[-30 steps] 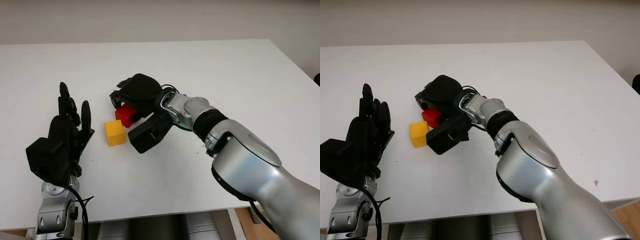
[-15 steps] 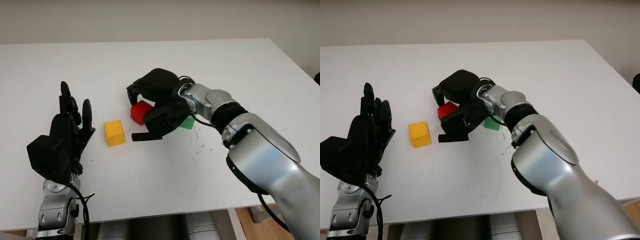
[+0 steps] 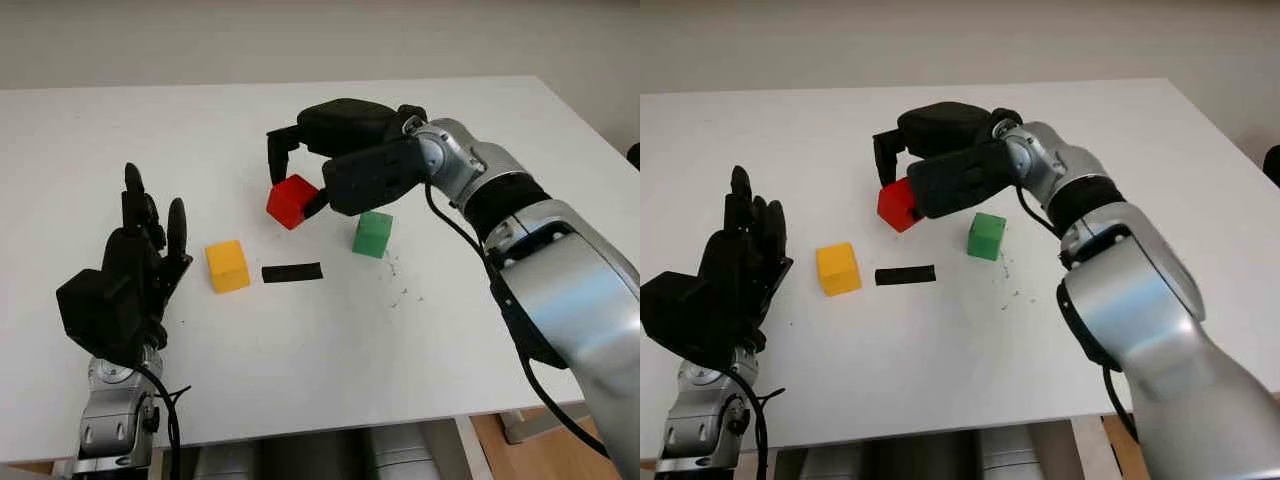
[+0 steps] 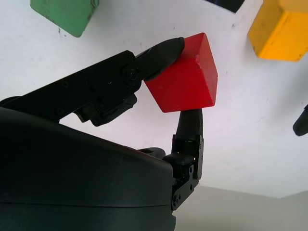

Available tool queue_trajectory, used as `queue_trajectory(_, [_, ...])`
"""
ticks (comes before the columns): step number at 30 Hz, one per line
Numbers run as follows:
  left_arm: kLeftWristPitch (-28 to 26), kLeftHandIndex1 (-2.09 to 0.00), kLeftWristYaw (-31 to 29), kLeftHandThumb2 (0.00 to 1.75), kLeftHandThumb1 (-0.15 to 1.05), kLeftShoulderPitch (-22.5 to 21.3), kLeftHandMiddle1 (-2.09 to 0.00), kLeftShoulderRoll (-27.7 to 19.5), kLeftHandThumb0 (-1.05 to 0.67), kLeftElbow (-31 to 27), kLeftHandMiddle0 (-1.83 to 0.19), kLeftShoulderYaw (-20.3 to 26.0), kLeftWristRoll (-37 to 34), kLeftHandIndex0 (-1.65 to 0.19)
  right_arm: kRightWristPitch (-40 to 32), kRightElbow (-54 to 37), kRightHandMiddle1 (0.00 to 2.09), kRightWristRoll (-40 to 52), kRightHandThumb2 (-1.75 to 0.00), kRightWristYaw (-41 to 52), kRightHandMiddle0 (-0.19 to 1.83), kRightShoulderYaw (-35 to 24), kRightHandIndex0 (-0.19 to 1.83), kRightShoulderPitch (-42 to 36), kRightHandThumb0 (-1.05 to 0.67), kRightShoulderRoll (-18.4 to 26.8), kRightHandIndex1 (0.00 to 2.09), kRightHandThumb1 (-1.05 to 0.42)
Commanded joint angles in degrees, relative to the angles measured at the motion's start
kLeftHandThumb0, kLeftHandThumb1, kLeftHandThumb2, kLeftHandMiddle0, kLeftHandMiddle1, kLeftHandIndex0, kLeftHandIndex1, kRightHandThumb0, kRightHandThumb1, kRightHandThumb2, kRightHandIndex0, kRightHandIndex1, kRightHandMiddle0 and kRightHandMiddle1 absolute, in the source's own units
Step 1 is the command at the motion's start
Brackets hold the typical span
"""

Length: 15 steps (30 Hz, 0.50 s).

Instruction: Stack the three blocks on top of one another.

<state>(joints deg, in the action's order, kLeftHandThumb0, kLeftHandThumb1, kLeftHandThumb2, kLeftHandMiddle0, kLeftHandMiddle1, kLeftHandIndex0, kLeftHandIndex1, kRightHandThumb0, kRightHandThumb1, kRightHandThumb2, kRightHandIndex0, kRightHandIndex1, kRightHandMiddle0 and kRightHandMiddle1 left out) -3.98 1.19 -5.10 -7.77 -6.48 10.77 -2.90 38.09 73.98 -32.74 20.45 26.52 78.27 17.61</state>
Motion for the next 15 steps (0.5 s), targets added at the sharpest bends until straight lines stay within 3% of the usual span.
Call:
queue_trajectory(1, [0.4, 0.0, -0.1, 0.57, 1.05, -0.7, 0.0, 0.2, -0.76, -0.2, 0.19, -0.3, -0.1, 0.19, 0.4, -1.1, 1.53, 0.6, -0.06, 1.0, 0.38, -0.6, 0.3, -0.4, -0.35, 0.9, 0.04, -0.92])
queue_trajectory(7, [0.6, 0.0, 0.0, 0.56, 1.05, -0.3, 0.0, 0.3, -0.76, -0.4, 0.19, -0.4, -0.2, 0.19, 0.5, -1.7, 1.52, 0.8, -0.05, 5.0, 0.39, -0.5, 0.3, -1.6, -0.36, 1.3, 0.05, -0.92])
queue_trajectory(15, [0.5, 0.0, -0.1, 0.56, 1.05, -0.2, 0.0, 0.3, -0.75, -0.6, 0.19, -0.4, -0.5, 0.19, 3.2, -2.9, 1.57, -5.0, -0.05, 0.8, 0.4, 4.1, 0.31, -2.4, -0.42, 1.0, 0.05, -0.91])
